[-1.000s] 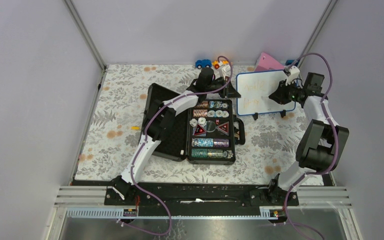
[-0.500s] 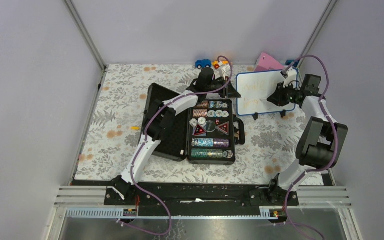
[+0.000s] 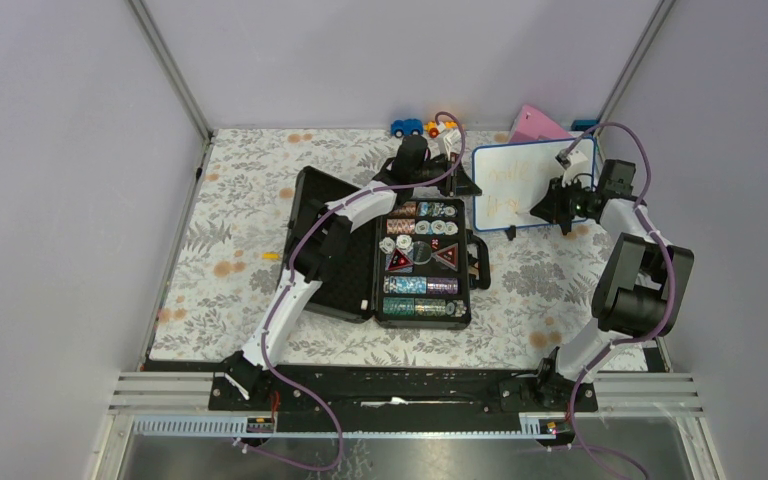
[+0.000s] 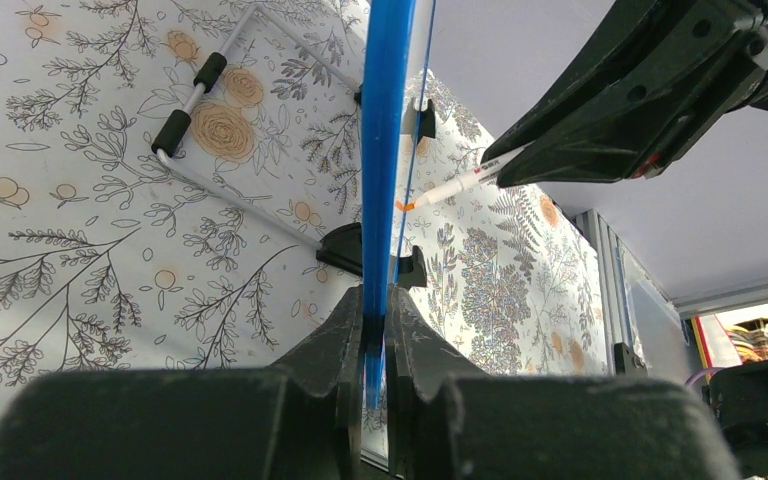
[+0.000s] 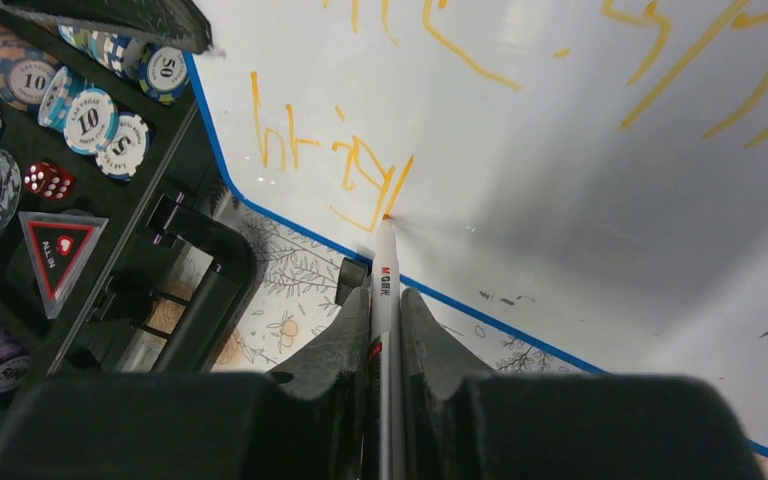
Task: Write a sentence on the whiteboard
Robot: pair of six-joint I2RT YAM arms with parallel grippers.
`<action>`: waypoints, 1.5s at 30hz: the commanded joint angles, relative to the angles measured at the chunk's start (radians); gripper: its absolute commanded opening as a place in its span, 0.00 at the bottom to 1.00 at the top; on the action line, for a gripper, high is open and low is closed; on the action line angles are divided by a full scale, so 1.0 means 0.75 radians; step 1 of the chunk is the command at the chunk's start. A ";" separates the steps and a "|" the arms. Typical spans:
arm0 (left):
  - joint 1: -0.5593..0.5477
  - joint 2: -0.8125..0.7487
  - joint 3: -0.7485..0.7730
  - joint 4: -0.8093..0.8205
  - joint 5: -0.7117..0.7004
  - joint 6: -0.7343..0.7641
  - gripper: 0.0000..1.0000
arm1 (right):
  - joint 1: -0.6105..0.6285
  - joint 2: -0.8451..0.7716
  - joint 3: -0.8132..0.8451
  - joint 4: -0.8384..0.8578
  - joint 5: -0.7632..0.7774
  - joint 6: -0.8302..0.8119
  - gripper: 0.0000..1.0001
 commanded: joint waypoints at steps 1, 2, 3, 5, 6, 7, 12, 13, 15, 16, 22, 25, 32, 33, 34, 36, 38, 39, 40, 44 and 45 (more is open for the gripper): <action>0.025 -0.077 0.012 -0.032 0.015 0.017 0.00 | 0.010 -0.042 -0.029 0.028 0.031 -0.050 0.00; 0.025 -0.076 0.012 -0.033 0.014 0.019 0.00 | 0.010 -0.047 -0.037 0.027 0.033 -0.054 0.00; 0.026 -0.076 0.013 -0.034 0.015 0.021 0.00 | 0.010 -0.052 -0.042 0.027 0.032 -0.057 0.00; 0.026 -0.075 0.012 -0.034 0.014 0.019 0.00 | 0.010 -0.061 -0.045 0.028 0.033 -0.058 0.00; 0.026 -0.074 0.011 -0.034 0.014 0.019 0.00 | 0.010 -0.065 -0.043 0.028 0.033 -0.057 0.00; 0.026 -0.073 0.011 -0.034 0.014 0.018 0.00 | 0.010 -0.068 -0.038 0.027 0.032 -0.053 0.00; 0.026 -0.074 0.014 -0.032 0.013 0.017 0.00 | 0.009 -0.097 0.000 0.026 0.006 -0.024 0.00; 0.025 -0.075 0.012 -0.031 0.012 0.016 0.00 | 0.008 -0.103 0.010 0.026 0.003 -0.017 0.00; 0.025 -0.074 0.014 -0.032 0.013 0.015 0.00 | 0.008 -0.108 0.027 0.026 -0.002 -0.009 0.00; 0.025 -0.073 0.014 -0.030 0.013 0.015 0.00 | 0.008 -0.107 0.036 0.026 -0.003 -0.005 0.00; 0.025 -0.073 0.012 -0.028 0.012 0.010 0.00 | 0.008 -0.084 0.059 0.027 -0.001 0.003 0.00; 0.026 -0.073 0.015 -0.025 0.013 0.009 0.00 | 0.008 -0.066 0.070 0.028 -0.004 0.008 0.00; 0.025 -0.070 0.013 -0.025 0.015 0.009 0.00 | 0.010 -0.035 0.082 0.042 -0.001 0.017 0.00; 0.026 -0.071 0.013 -0.025 0.014 0.009 0.00 | 0.010 -0.031 0.086 0.041 0.000 0.018 0.00; 0.026 -0.070 0.013 -0.025 0.014 0.009 0.00 | 0.010 -0.027 0.088 0.041 -0.001 0.020 0.00; 0.025 -0.070 0.015 -0.025 0.014 0.008 0.00 | 0.012 -0.021 0.091 0.041 0.000 0.021 0.00; 0.025 -0.071 0.014 -0.025 0.014 0.009 0.00 | 0.014 -0.018 0.091 0.041 0.003 0.019 0.00; 0.025 -0.071 0.014 -0.025 0.013 0.009 0.00 | 0.015 -0.016 0.091 0.042 0.006 0.020 0.00; 0.026 -0.072 0.013 -0.025 0.013 0.009 0.00 | 0.016 -0.015 0.093 0.044 0.006 0.022 0.00; 0.026 -0.072 0.011 -0.025 0.016 0.009 0.00 | 0.022 -0.013 0.093 0.057 0.008 0.033 0.00; 0.027 -0.072 0.010 -0.025 0.015 0.009 0.00 | 0.024 -0.012 0.093 0.057 0.008 0.035 0.00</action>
